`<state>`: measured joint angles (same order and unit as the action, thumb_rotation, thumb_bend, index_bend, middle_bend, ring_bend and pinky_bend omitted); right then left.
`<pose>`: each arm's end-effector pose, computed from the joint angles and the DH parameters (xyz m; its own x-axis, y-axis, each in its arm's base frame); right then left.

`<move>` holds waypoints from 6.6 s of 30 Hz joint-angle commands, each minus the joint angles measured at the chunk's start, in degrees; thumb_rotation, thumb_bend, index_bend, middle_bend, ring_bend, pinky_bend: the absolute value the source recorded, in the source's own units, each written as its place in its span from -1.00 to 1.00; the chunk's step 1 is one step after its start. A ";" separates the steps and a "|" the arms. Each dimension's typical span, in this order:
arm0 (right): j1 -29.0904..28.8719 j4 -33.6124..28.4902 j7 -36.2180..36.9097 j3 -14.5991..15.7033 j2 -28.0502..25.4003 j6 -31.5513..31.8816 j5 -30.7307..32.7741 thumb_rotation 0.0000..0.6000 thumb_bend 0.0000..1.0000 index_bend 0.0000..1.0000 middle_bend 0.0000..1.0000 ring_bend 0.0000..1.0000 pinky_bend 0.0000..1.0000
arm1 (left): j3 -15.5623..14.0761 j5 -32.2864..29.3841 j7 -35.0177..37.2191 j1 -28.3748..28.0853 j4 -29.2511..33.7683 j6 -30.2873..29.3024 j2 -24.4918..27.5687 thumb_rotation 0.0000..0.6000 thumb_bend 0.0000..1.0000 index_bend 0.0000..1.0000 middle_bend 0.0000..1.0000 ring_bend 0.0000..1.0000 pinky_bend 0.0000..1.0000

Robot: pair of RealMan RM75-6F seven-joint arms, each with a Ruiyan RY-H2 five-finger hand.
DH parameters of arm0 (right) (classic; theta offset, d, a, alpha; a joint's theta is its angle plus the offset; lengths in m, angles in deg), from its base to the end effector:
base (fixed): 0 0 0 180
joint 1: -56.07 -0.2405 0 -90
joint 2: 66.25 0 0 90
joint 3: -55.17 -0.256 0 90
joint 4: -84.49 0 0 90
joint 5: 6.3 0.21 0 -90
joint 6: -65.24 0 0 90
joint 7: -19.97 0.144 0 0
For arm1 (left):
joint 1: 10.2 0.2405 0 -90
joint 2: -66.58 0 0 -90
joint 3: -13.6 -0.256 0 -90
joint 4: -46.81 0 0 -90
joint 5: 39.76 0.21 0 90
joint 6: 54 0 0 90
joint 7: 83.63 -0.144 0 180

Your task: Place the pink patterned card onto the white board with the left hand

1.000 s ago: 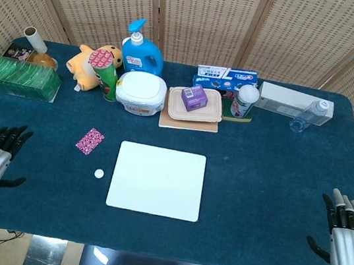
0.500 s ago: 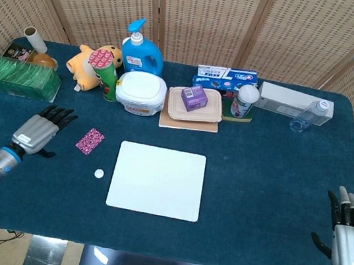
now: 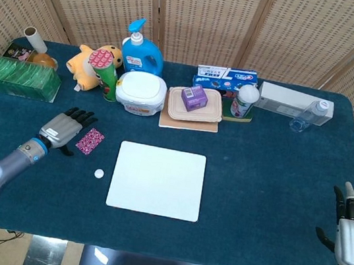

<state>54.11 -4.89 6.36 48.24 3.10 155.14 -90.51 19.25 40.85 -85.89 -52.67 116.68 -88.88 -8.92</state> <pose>-0.3168 -0.1785 0.1577 0.5657 0.1111 0.8171 -0.8244 0.0984 0.5574 -0.2520 0.3808 0.0514 0.7062 0.3774 0.5991 0.7070 -0.4219 -0.5676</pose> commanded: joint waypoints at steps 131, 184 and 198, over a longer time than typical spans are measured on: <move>-0.11 -0.72 1.91 -0.02 -1.31 -0.46 2.14 1.00 -0.58 -0.94 -1.00 -1.00 -1.00 | -1.27 -19.21 -14.73 -8.97 7.15 -1.45 -0.46 1.00 -0.59 -0.03 -1.00 -1.00 -1.00; -0.07 -0.96 3.23 -0.02 -2.05 -0.73 2.31 1.00 -0.58 -0.94 -1.00 -1.00 -1.00 | -5.38 -36.13 -29.78 -23.60 24.56 -8.74 -4.80 1.00 -0.66 -0.87 -1.00 -1.00 -1.00; -0.30 -0.97 2.30 0.85 -1.53 -1.43 1.54 1.00 -0.58 -0.94 -1.00 -1.00 -1.00 | -12.99 -17.86 -18.21 -8.95 23.58 -16.60 0.03 1.00 -0.60 -0.46 -1.00 -1.00 -1.00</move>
<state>53.80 -5.84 8.66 49.07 1.58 153.68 -88.94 7.55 21.00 -105.62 -63.26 141.15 -104.29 -8.84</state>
